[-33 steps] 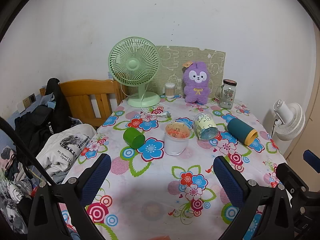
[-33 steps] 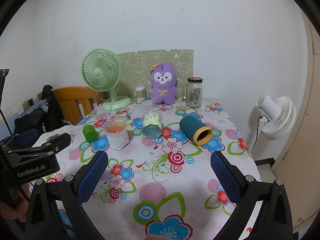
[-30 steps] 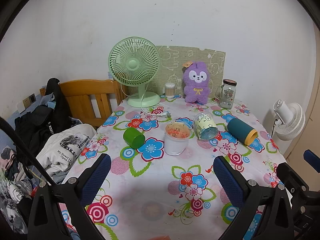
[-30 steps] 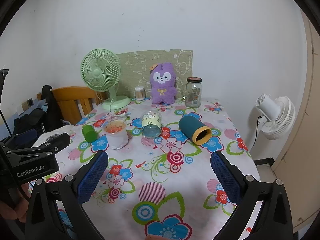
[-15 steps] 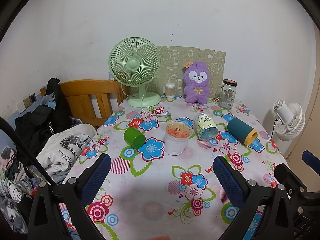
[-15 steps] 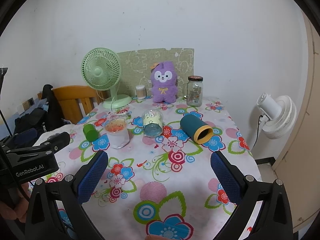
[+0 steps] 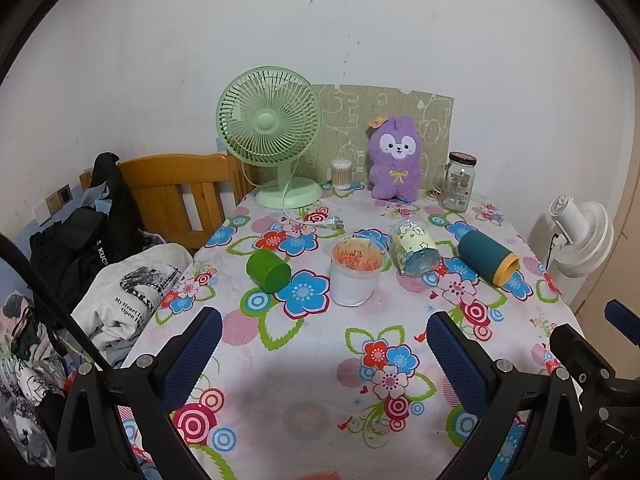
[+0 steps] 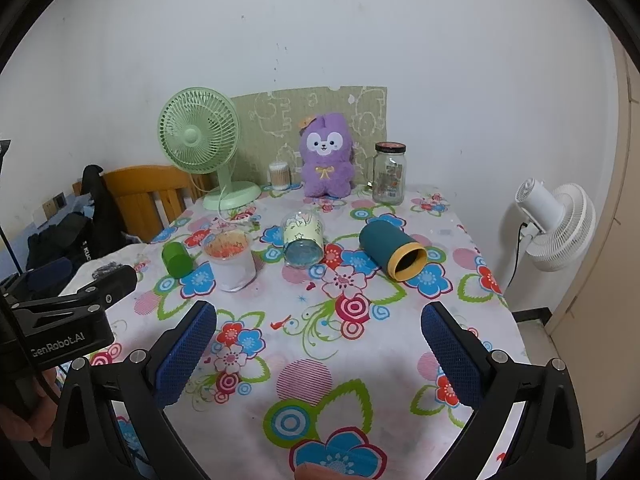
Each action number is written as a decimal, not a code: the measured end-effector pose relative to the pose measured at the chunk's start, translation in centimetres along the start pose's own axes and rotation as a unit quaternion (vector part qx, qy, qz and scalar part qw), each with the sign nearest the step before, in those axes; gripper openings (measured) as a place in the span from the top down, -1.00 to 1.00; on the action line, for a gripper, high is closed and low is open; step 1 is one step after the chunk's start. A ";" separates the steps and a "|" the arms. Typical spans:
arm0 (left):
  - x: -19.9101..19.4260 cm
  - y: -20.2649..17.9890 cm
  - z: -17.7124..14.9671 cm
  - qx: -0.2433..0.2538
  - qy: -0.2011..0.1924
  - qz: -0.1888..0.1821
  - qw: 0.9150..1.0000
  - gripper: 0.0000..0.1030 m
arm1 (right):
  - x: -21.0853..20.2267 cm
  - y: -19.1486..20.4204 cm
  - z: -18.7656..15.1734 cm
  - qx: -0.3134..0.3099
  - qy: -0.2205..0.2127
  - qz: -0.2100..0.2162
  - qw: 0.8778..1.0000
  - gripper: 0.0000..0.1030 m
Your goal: Flip cup upside down
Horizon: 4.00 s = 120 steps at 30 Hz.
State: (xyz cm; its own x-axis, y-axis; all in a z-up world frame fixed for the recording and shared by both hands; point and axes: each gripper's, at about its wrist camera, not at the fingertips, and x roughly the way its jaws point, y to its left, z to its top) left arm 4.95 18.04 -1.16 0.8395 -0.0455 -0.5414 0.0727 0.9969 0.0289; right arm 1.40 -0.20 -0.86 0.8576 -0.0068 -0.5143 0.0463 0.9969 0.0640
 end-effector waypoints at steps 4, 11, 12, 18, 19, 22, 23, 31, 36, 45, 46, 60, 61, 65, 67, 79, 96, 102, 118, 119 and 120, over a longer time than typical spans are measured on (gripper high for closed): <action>0.4 0.1 -0.1 -0.002 0.005 0.002 1.000 -1.00 | 0.5 0.0 0.0 0.000 0.005 0.000 1.000 -1.00; 1.0 0.1 0.1 -0.003 0.012 0.004 1.000 -1.00 | 1.2 0.1 0.2 -0.004 0.010 0.003 1.000 -1.00; 1.1 0.1 0.1 -0.003 0.012 0.005 1.000 -1.00 | 1.3 0.2 0.3 -0.005 0.011 0.003 1.000 -1.00; 3.1 0.3 0.4 -0.001 0.024 0.016 1.000 -1.00 | 3.3 0.3 1.2 -0.008 0.026 0.011 1.000 -1.00; 3.5 0.3 0.4 0.000 0.026 0.017 1.000 -1.00 | 4.0 0.3 1.4 -0.008 0.032 0.014 0.999 -1.00; 4.9 0.6 0.7 -0.002 0.032 0.022 0.999 -1.00 | 6.1 0.2 2.1 -0.012 0.046 0.018 0.999 -1.00; 5.5 0.8 0.8 -0.004 0.035 0.023 0.999 -1.00 | 6.9 0.2 2.2 -0.014 0.049 0.018 0.999 -1.00; 10.5 1.7 2.4 -0.020 0.059 0.034 0.997 -1.00 | 13.9 -0.3 4.4 -0.033 0.088 0.019 0.995 -1.00; 13.3 1.9 3.0 -0.027 0.074 0.039 0.996 -1.00 | 17.4 0.3 5.5 -0.052 0.112 0.034 0.992 -1.00; 16.0 2.1 4.0 -0.025 0.079 0.055 0.995 -1.00 | 24.5 0.7 7.1 -0.058 0.156 0.037 0.985 -1.00; 16.2 2.2 4.1 -0.024 0.078 0.057 0.995 -1.00 | 25.3 0.7 7.3 -0.057 0.161 0.037 0.985 -1.00; 17.8 2.7 4.3 -0.020 0.084 0.067 0.994 -1.00 | 31.6 1.6 7.1 -0.062 0.213 0.045 0.974 -0.99; 17.8 2.7 4.3 -0.020 0.084 0.066 0.994 -1.00 | 31.7 1.5 7.0 -0.059 0.216 0.047 0.973 -1.00; 17.6 2.6 4.2 -0.017 0.083 0.064 0.994 -1.00 | 31.6 1.3 6.9 -0.052 0.219 0.056 0.973 -0.88; 17.5 2.4 4.1 -0.016 0.082 0.064 0.994 -1.00 | 31.6 1.4 6.8 -0.048 0.226 0.069 0.971 -0.76; 16.3 2.6 4.0 -0.015 0.080 0.068 0.994 -1.00 | 31.2 1.9 6.5 -0.054 0.234 0.089 0.967 -0.22; 12.7 -1.6 4.4 0.016 0.058 0.017 0.998 -1.00 | 22.1 -2.0 7.4 -0.072 0.158 0.025 0.985 -0.22; 11.0 -3.8 3.7 0.035 0.054 0.003 0.998 -1.00 | 18.5 -3.9 5.8 -0.065 0.158 0.020 0.985 -0.22; 6.5 -6.2 -1.8 0.076 0.078 -0.027 0.994 -1.00 | 10.2 -3.8 -0.3 -0.124 0.179 0.015 0.976 -0.22; 6.3 -6.4 -2.2 0.079 0.082 -0.032 0.993 -1.00 | 9.7 -3.9 -0.7 -0.126 0.183 0.012 0.975 -0.22; 6.1 -6.6 -2.5 0.081 0.084 -0.034 0.993 -1.00 | 9.3 -4.1 -1.2 -0.126 0.188 0.010 0.974 -0.22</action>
State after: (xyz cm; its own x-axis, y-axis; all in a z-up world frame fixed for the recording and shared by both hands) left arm 8.27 11.35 -6.73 0.7295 -0.0885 -0.6783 0.2236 0.9680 0.1142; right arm 8.63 -4.27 -6.93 0.6065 -0.0059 -0.7951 -0.1359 0.9845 -0.1110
